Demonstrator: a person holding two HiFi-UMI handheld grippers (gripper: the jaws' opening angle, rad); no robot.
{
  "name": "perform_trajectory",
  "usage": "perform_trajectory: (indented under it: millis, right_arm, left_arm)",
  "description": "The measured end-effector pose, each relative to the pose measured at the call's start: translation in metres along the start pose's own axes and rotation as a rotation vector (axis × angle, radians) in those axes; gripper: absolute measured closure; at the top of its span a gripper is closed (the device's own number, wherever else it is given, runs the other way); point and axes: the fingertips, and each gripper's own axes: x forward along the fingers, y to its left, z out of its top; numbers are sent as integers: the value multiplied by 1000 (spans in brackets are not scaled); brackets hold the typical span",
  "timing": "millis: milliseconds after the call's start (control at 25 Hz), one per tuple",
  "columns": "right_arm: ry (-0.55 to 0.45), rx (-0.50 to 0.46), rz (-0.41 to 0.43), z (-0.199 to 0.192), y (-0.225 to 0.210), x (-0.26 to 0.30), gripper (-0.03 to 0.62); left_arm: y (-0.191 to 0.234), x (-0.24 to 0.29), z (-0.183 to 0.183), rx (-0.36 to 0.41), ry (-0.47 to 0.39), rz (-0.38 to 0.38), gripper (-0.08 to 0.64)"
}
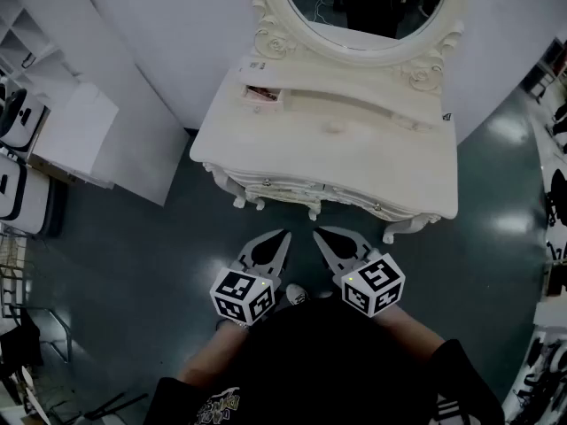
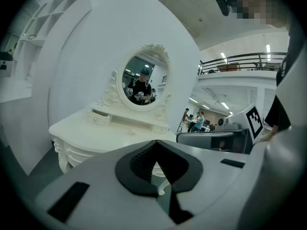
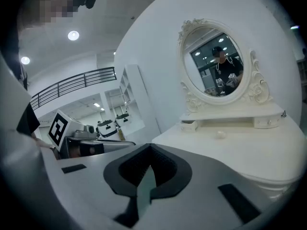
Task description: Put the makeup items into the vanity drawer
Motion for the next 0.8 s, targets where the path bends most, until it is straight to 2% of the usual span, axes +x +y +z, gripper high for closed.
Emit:
perform_trajectory:
  millis: [400, 800]
  right_arm:
    - [4, 54, 25, -3, 2, 4, 563]
    - [10, 48, 35, -6, 8, 11, 563]
  left_arm:
    - [1, -3, -1, 2, 3, 1, 560]
    - [6, -10, -3, 4, 1, 3, 559]
